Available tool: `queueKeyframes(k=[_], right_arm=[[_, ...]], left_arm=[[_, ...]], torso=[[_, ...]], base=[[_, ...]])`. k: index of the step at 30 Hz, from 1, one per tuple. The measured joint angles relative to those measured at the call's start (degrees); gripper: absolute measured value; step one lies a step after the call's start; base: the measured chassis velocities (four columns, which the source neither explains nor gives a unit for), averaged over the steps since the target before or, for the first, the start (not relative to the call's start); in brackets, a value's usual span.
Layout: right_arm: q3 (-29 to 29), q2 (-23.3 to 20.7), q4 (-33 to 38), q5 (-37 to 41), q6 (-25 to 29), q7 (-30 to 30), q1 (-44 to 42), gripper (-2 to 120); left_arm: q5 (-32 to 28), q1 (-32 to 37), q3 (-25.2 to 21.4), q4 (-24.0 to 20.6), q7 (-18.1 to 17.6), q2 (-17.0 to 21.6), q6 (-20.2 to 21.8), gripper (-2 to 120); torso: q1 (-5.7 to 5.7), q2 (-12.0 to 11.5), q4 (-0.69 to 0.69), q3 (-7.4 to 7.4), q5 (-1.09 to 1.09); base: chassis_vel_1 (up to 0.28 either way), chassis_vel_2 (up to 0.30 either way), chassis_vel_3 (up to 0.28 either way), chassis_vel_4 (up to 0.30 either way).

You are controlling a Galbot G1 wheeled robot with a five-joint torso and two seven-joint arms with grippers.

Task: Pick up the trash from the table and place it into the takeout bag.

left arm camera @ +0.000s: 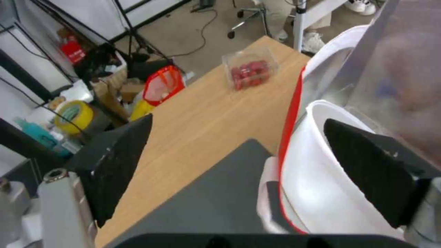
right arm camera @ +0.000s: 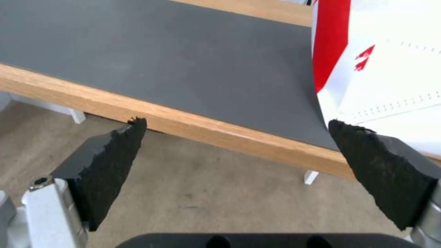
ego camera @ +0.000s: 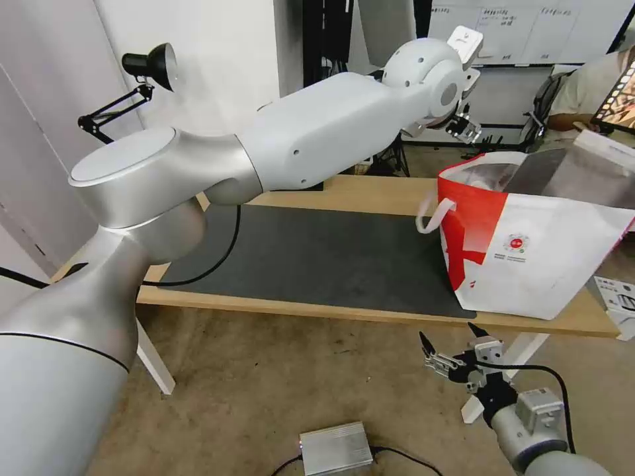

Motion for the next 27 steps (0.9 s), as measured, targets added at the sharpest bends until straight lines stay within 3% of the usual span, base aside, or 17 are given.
queueKeyframes(k=[11, 16, 21, 27], right_arm=[[0.0, 0.0, 0.0, 0.0, 0.0, 0.0, 0.0, 100], [0.0, 0.0, 0.0, 0.0, 0.0, 0.0, 0.0, 100], [0.0, 0.0, 0.0, 0.0, 0.0, 0.0, 0.0, 100], [0.0, 0.0, 0.0, 0.0, 0.0, 0.0, 0.0, 100]], left_arm=[[2.34, 2.29, -2.9, -3.8, -2.69, 1.64, 0.0, 100], [0.73, 3.14, -3.23, -8.9, -5.14, 6.51, -0.01, 100], [-3.34, 5.56, -3.86, -15.1, -10.76, 12.89, 0.0, 100], [-4.47, 8.62, -4.43, -21.26, -12.96, 17.83, 0.0, 100]], torso=[[0.0, 0.0, -0.01, 0.0, 0.0], [0.0, 0.01, 0.0, 0.0, -0.01], [0.0, 0.01, 0.02, 0.0, -0.03], [0.0, 0.01, 0.0, 0.0, -0.03]], base=[[0.0, 0.0, 0.0, 0.0], [0.0, 0.0, 0.0, 0.0], [0.0, 0.0, 0.0, 0.0], [0.0, 0.0, 0.0, 0.0]])
